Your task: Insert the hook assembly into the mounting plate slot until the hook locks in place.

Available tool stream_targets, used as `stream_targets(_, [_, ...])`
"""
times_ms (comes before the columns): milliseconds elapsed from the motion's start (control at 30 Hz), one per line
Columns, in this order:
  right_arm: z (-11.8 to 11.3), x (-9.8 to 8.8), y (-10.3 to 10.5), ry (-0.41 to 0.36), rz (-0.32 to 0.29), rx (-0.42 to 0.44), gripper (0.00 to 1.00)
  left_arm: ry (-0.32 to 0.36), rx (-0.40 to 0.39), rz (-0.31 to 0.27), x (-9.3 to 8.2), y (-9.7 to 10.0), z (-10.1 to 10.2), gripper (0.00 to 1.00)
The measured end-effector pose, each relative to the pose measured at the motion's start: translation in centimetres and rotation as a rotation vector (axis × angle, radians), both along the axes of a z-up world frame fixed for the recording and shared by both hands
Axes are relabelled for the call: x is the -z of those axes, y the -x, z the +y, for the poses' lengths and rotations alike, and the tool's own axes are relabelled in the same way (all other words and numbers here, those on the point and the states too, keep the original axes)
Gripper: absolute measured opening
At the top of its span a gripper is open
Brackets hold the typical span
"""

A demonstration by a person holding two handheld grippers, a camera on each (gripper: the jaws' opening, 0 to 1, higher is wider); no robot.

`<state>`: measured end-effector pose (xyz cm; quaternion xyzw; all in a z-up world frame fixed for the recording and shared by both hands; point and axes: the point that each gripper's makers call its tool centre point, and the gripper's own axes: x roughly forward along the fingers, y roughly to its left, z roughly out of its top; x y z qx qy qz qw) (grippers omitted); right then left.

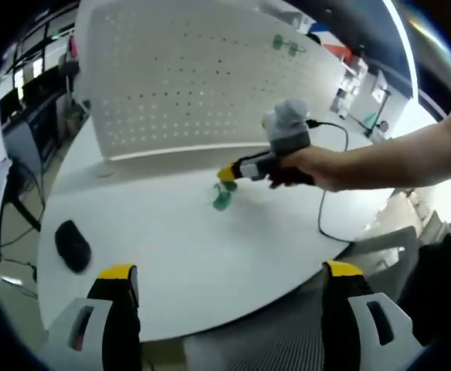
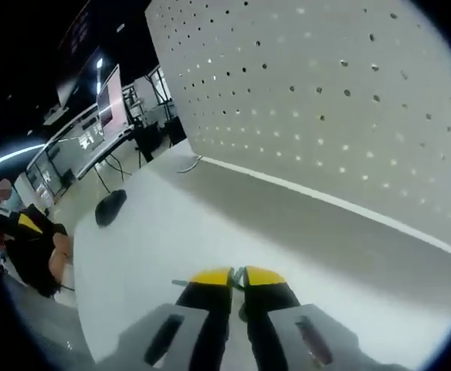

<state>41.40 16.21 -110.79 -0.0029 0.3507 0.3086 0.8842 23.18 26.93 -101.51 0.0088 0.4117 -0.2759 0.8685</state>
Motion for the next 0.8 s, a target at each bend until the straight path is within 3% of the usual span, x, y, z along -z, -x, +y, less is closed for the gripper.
stream_targets(400, [-2.5,-1.4,0.3,0.042,-0.043,0.021,0.00,-0.006,0.000,-0.031,-0.9,-0.6,-0.6,1.00])
stream_targets(567, [-3.4,-3.2,-0.3,0.024,-0.080,0.049,0.00,0.029,0.007,-0.063,-2.1,-0.9,-1.3,1.00])
stream_targets(800, [-5.0,-6.5,-0.2,-0.021,-0.143,0.113,0.00,0.017,0.032,-0.109,-3.5,-1.3,-1.9,1.00])
